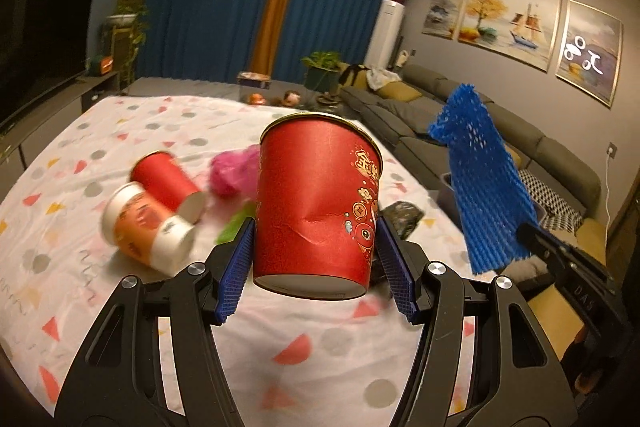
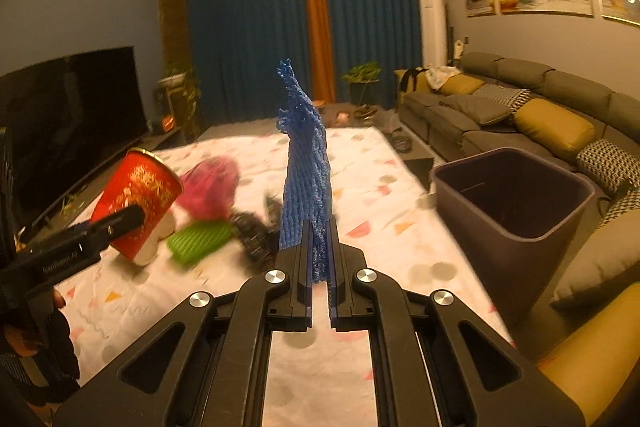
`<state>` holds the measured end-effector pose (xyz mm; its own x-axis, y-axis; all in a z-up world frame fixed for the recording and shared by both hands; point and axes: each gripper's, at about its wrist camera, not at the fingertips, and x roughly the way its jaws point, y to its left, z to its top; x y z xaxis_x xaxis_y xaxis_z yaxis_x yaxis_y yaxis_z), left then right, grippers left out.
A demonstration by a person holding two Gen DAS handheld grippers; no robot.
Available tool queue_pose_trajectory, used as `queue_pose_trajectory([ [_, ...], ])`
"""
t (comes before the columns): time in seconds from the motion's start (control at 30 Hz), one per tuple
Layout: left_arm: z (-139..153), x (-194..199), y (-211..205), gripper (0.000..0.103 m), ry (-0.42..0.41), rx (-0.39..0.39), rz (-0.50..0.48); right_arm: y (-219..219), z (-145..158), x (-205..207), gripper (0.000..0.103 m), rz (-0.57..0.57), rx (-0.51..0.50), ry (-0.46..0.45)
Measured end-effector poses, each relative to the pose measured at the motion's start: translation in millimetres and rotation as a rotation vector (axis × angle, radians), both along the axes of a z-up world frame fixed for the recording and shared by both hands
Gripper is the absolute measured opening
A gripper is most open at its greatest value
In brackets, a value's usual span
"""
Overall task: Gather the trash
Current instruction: 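Carry the red cup and blue net over the grey bin and release both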
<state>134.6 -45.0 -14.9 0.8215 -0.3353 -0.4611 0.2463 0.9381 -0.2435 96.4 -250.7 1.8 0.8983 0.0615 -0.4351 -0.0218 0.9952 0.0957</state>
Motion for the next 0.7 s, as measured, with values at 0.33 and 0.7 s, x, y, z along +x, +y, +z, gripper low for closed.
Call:
queue_pose_trajectory([
  [0.33, 15, 24, -71, 0.059, -0.036, 0.028, -0.113, -62, 12, -1, 0.007, -0.132, 0.039, -0.064],
  [0.7, 27, 44, -147, 0.059, -0.069, 0.047, -0.228, -122, 28, -7, 0.007, -0.271, 0.032, -0.120],
])
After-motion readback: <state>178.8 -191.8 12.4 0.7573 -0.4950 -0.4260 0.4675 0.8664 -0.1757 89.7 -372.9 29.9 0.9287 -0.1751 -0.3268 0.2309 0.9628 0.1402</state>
